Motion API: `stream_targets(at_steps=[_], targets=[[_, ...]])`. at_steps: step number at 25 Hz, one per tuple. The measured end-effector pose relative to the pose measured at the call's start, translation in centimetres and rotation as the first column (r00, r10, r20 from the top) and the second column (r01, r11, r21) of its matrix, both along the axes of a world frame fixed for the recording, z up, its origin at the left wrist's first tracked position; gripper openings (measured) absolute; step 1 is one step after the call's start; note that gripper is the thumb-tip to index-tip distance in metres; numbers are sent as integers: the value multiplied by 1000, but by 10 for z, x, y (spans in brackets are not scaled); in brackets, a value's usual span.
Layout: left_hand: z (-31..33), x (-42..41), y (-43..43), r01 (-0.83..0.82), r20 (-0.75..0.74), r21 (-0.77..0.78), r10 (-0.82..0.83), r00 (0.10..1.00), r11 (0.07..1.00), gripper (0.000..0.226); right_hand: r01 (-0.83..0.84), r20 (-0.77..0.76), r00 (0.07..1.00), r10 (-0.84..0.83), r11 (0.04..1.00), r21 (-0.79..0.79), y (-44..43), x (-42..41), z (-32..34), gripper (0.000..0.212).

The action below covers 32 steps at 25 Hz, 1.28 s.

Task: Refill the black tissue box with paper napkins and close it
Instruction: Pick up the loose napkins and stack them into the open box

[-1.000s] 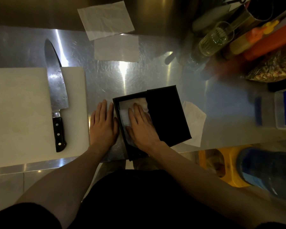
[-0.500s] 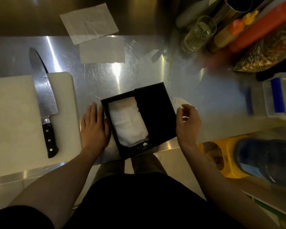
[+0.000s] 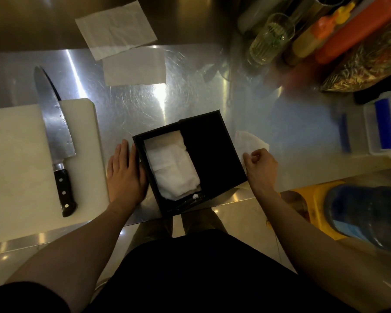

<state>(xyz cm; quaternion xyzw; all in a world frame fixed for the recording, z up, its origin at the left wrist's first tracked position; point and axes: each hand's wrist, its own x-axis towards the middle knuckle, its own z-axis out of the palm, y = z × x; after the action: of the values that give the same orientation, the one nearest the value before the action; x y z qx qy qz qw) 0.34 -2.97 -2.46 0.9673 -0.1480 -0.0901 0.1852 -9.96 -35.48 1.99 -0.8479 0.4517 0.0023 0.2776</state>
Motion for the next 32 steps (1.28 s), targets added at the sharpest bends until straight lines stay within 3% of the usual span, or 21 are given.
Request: stream_targets(at_steps=[5, 9, 17, 21, 28, 32], targets=[[-2, -1, 1, 0, 0, 8, 0, 1000, 1000, 58, -32, 2, 999, 32, 998, -50, 1, 2, 3, 20], [-4, 0, 2, -1, 8, 10, 1, 1000, 1000, 58, -73, 144, 986, 84, 994, -79, 1, 11, 23, 21], [-4, 1, 3, 16, -12, 17, -16, 1000, 1000, 59, -326, 398, 839, 371, 929, -178, 45, 42, 87, 8], [-4, 2, 4, 28, -19, 22, -27, 999, 999, 59, -414, 443, 796, 413, 905, -98, 91, 52, 98, 7], [-3, 3, 1, 12, -30, 11, -12, 999, 1000, 59, -489, 262, 853, 451, 867, 99, 139, 62, 62, 8], [-4, 2, 1, 4, -19, 6, -4, 1000, 1000, 58, -565, 114, 825, 554, 818, 113, 146, 63, 46, 27]])
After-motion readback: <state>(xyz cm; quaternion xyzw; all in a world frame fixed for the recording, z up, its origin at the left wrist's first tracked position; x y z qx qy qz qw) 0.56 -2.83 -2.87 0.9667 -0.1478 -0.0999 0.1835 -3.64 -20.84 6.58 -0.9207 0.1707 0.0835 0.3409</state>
